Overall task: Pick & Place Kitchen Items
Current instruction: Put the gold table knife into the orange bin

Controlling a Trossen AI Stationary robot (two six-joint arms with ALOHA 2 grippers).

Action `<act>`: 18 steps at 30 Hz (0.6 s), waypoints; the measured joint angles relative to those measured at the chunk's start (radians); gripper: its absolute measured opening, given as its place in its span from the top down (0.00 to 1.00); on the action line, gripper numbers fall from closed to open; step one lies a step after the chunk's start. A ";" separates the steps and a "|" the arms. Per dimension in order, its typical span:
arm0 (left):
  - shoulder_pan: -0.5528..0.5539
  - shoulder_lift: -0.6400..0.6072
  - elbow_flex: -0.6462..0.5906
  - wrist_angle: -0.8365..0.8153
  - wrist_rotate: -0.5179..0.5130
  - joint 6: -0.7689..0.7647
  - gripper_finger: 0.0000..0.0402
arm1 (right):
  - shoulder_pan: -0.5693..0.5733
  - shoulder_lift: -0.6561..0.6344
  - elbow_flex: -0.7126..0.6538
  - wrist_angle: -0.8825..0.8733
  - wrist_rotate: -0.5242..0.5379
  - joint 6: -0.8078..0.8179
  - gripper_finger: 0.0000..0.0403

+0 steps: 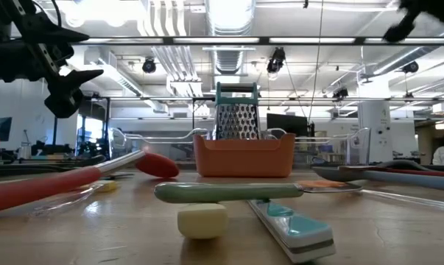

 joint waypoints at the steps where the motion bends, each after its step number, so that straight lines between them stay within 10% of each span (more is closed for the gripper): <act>1: 0.000 0.000 0.000 0.000 0.000 0.000 0.34 | 0.000 0.010 0.022 0.075 -0.029 -0.054 0.97; 5: 0.000 0.000 0.000 0.000 0.000 0.000 0.34 | 0.001 0.065 0.205 -0.018 -0.306 -0.292 0.97; 18: 0.000 0.000 0.000 -0.001 0.000 0.000 0.34 | 0.001 0.576 1.011 -1.651 -0.343 -0.143 0.97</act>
